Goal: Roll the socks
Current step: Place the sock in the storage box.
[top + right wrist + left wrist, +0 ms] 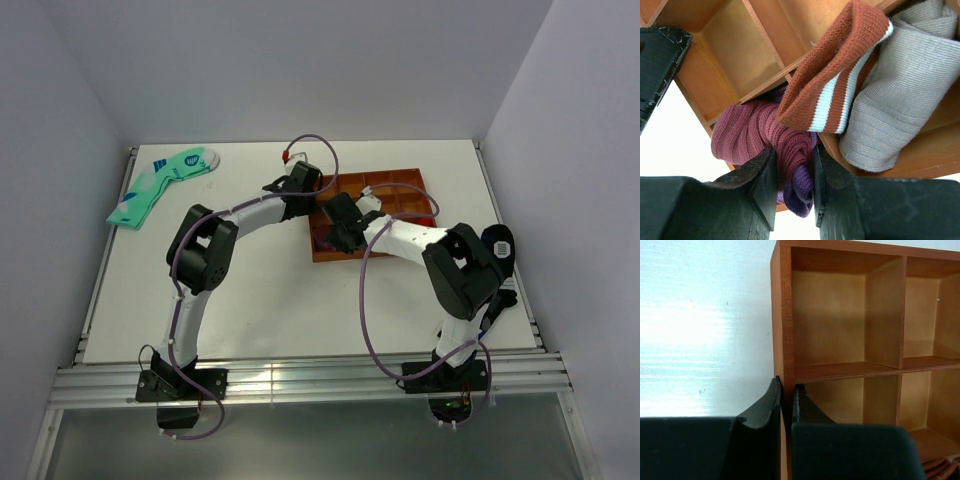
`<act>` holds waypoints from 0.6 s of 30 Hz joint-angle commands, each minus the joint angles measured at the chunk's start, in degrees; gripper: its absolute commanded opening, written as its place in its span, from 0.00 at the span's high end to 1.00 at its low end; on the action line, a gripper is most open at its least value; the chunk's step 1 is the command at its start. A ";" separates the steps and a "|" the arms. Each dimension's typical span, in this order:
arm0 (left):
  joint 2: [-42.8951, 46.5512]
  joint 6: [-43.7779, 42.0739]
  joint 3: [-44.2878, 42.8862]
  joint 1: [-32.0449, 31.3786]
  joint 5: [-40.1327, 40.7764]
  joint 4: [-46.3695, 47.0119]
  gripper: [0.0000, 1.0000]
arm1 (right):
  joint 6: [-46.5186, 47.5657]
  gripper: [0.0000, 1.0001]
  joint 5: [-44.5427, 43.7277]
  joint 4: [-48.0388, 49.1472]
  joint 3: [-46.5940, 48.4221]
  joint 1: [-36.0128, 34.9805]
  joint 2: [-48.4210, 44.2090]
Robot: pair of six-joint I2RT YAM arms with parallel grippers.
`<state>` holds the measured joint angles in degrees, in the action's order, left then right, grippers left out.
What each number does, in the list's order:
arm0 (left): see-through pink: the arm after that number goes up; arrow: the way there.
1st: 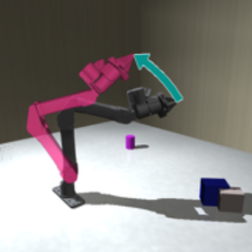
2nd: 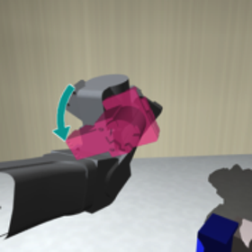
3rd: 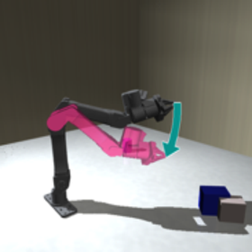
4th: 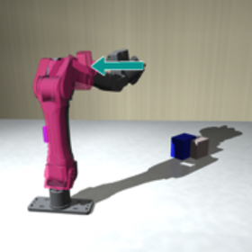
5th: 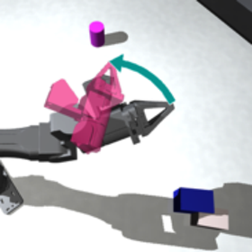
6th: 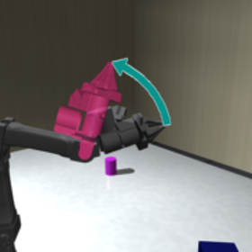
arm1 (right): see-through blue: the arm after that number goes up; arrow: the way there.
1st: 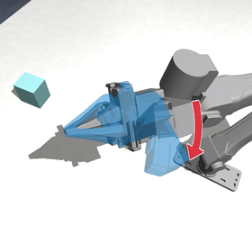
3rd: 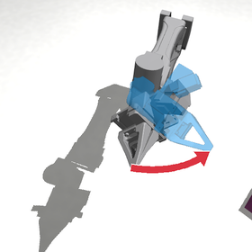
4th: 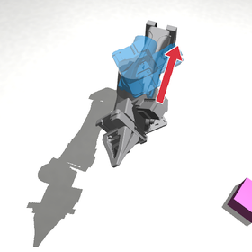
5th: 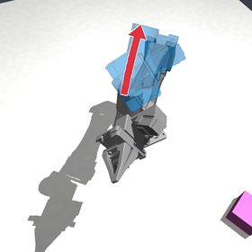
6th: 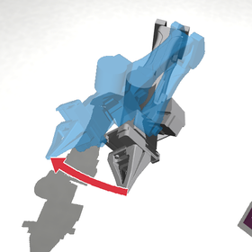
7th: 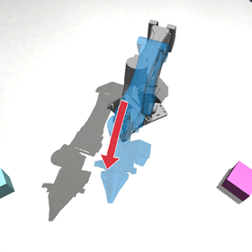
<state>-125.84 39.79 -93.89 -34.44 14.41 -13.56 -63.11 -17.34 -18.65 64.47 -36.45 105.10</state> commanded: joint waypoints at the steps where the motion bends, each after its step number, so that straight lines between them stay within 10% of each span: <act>1: 2.44 -0.33 0.55 2.36 -2.73 -6.74 0.96 | 5.37 0.71 -2.35 -16.50 -5.67 0.85 5.39; 18: 0.60 0.99 -0.77 3.23 -1.05 -9.82 0.99 | 5.81 0.39 -0.32 -20.98 -1.45 0.50 -1.56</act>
<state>-125.84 40.14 -94.54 -34.35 14.41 -15.68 -59.83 -14.41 -21.10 66.81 -36.62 103.15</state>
